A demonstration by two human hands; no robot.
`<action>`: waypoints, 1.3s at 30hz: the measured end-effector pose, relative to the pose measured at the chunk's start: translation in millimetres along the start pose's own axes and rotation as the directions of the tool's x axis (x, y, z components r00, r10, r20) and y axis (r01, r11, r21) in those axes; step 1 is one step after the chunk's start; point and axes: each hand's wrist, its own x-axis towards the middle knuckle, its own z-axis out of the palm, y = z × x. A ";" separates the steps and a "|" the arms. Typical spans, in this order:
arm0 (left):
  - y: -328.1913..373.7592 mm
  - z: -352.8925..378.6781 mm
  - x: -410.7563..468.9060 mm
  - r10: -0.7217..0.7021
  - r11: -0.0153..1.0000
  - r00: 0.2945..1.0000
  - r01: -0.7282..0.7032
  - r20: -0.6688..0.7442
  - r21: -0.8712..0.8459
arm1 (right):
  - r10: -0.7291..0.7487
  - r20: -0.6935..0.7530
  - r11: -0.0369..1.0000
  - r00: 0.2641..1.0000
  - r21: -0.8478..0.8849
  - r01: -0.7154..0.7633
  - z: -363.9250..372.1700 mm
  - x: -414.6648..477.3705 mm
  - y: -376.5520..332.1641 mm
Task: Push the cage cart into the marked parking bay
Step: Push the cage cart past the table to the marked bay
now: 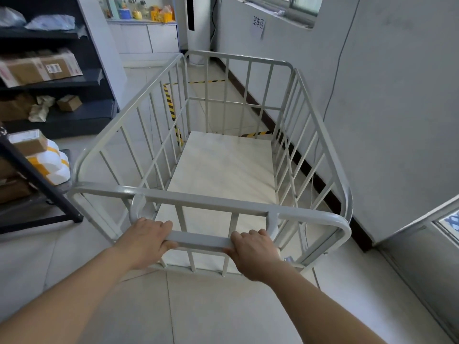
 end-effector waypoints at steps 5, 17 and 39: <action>-36.6 6.4 -36.6 0.033 0.999 0.999 -0.033 -0.017 -0.011 | 0.037 0.009 0.999 0.999 0.033 -0.038 2.4 -3.2 -55.9; -95.5 29.0 -135.0 0.059 0.998 0.997 -0.058 -0.046 0.016 | 0.062 -0.023 0.997 0.998 0.053 -0.061 23.2 -35.9 -177.7; -10.2 73.9 -309.3 0.033 0.999 0.995 -0.033 -0.094 -0.001 | -0.057 -0.061 0.996 0.997 0.060 0.061 52.4 -215.5 -237.0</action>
